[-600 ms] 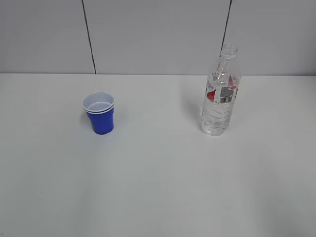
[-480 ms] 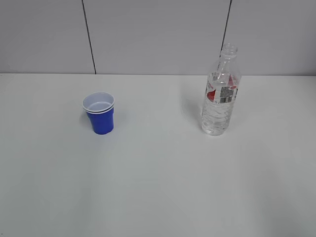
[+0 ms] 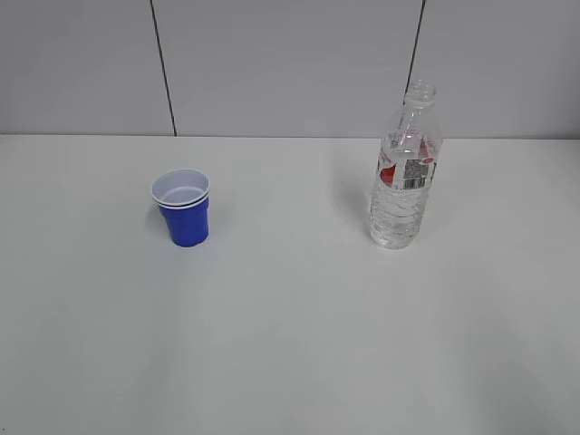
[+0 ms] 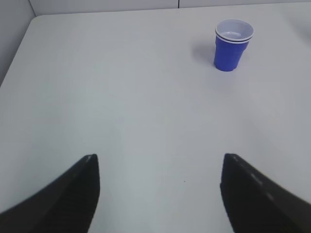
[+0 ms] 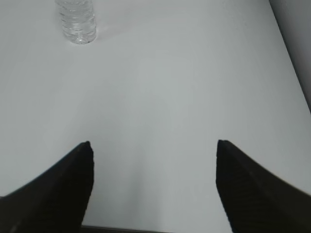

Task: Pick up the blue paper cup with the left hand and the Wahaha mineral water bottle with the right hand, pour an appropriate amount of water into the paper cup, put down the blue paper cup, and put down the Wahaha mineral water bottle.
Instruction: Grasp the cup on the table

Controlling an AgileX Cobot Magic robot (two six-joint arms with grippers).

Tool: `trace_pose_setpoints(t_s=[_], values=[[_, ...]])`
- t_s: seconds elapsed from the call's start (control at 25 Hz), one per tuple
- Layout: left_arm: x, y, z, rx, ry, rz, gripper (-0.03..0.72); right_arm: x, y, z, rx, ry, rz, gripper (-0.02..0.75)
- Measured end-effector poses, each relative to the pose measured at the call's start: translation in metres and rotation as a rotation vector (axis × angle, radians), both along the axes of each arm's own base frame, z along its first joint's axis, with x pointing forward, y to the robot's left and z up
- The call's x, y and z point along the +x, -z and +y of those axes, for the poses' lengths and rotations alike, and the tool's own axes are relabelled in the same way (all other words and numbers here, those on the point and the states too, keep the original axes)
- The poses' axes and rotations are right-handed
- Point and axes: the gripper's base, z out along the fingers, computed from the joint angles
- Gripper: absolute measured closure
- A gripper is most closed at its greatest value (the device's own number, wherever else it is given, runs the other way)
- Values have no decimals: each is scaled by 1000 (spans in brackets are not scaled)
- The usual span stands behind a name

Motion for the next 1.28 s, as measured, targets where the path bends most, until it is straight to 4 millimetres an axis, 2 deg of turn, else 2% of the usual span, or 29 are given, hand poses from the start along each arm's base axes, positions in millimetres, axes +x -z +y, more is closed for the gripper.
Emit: trace_pose_setpoints(t_s=[1.28], values=[[0, 0, 2, 11, 95, -4, 104, 0, 0, 0, 1, 1, 0, 150]])
